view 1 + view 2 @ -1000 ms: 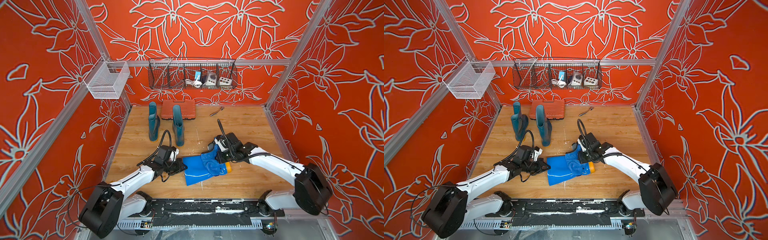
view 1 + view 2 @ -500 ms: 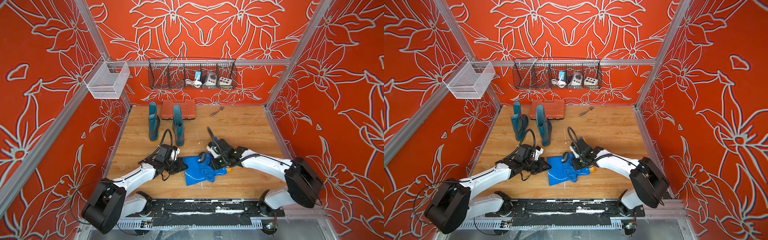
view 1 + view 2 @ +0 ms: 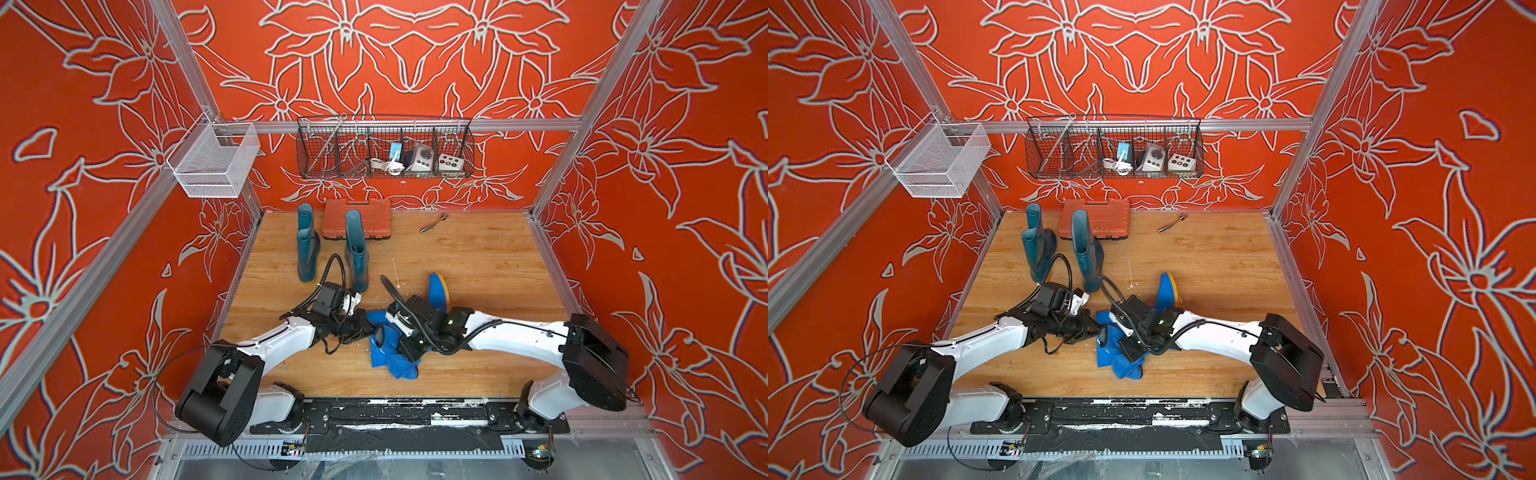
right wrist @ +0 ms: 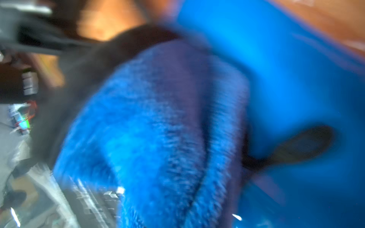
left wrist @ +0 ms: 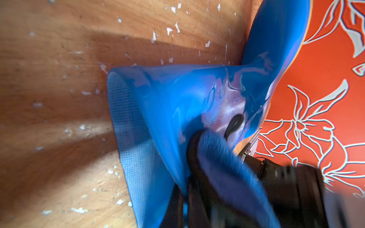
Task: Wipe the rubber boots with a cloth
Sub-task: Wipe the dirt off the rubber boot.
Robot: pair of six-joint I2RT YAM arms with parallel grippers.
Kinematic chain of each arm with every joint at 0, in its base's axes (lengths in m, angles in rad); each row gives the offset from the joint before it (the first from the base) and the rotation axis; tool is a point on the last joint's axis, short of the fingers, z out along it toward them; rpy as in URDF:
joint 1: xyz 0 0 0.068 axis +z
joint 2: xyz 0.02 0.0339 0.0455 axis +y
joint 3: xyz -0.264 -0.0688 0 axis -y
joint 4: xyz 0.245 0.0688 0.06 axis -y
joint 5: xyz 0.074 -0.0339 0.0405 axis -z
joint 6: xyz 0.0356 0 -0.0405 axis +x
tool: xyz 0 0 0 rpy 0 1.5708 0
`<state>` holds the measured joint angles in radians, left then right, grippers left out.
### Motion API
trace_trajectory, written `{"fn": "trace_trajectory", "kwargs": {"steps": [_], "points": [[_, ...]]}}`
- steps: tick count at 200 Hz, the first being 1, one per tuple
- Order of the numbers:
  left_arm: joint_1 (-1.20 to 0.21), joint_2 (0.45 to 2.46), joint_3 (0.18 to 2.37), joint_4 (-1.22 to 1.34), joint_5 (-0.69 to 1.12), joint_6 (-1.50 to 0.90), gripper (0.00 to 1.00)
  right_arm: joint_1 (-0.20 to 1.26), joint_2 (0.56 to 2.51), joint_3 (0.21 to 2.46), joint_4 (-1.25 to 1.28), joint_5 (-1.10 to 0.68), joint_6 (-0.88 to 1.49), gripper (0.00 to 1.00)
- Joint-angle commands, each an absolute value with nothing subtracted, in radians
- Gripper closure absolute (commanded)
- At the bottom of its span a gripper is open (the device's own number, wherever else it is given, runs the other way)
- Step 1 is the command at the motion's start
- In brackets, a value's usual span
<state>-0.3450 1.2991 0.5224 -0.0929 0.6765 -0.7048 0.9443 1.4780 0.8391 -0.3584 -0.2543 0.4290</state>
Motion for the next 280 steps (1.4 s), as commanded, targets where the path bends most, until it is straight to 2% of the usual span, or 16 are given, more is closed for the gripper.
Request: {"fn": "trace_trajectory", "kwargs": {"steps": [1, 19, 30, 43, 56, 79, 100, 130, 144, 158, 178, 199, 217, 231, 259, 280], "points": [[-0.324, 1.302, 0.547, -0.09, 0.713, -0.671, 1.0, 0.771, 1.336, 0.72, -0.451, -0.223, 0.377, 1.0], [-0.319, 1.305, 0.553, -0.093, 0.726, -0.665, 1.0, 0.776, 1.276, 0.711, -0.462, -0.232, 0.355, 1.0], [-0.319, 1.313, 0.559, -0.09, 0.727, -0.664, 1.0, 0.842, 1.296, 0.738, -0.439, -0.233, 0.372, 1.0], [-0.319, 1.325, 0.563, -0.081, 0.73, -0.667, 1.0, 0.986, 1.371, 0.814, -0.419, -0.183, 0.368, 1.0], [-0.318, 1.336, 0.567, -0.069, 0.732, -0.675, 1.0, 1.104, 1.488, 0.913, -0.398, -0.204, 0.365, 1.0], [-0.318, 1.345, 0.568, -0.067, 0.733, -0.675, 1.0, 1.197, 1.627, 1.018, -0.389, -0.225, 0.365, 1.0], [-0.31, 1.345, 0.568, -0.085, 0.736, -0.659, 1.0, 1.146, 1.574, 0.945, -0.465, -0.155, 0.404, 1.0], [-0.301, 1.355, 0.571, -0.095, 0.741, -0.638, 1.0, 0.838, 1.331, 0.751, -0.638, -0.187, 0.466, 1.0], [-0.301, 1.357, 0.563, -0.08, 0.736, -0.648, 1.0, 0.789, 1.219, 0.761, -0.707, -0.188, 0.439, 1.0], [-0.301, 1.358, 0.529, -0.019, 0.726, -0.683, 0.9, 0.784, 1.187, 0.821, -0.734, -0.201, 0.436, 1.0], [-0.301, 1.38, 0.471, 0.108, 0.731, -0.757, 0.81, 0.78, 1.26, 0.921, -0.733, -0.228, 0.413, 1.0], [-0.302, 1.416, 0.423, 0.221, 0.749, -0.827, 0.63, 0.747, 1.362, 0.984, -0.717, -0.212, 0.381, 1.0], [-0.316, 1.444, 0.41, 0.266, 0.758, -0.85, 0.55, 0.732, 1.441, 1.017, -0.663, -0.246, 0.372, 1.0], [-0.34, 1.464, 0.4, 0.313, 0.754, -0.872, 0.53, 0.747, 1.505, 1.057, -0.623, -0.296, 0.381, 1.0], [-0.403, 1.526, 0.391, 0.44, 0.723, -0.95, 0.53, 0.876, 1.653, 1.196, -0.602, -0.284, 0.346, 1.0], [-0.452, 1.572, 0.397, 0.501, 0.693, -0.984, 0.56, 0.88, 1.73, 1.249, -0.578, -0.307, 0.347, 1.0]]}}
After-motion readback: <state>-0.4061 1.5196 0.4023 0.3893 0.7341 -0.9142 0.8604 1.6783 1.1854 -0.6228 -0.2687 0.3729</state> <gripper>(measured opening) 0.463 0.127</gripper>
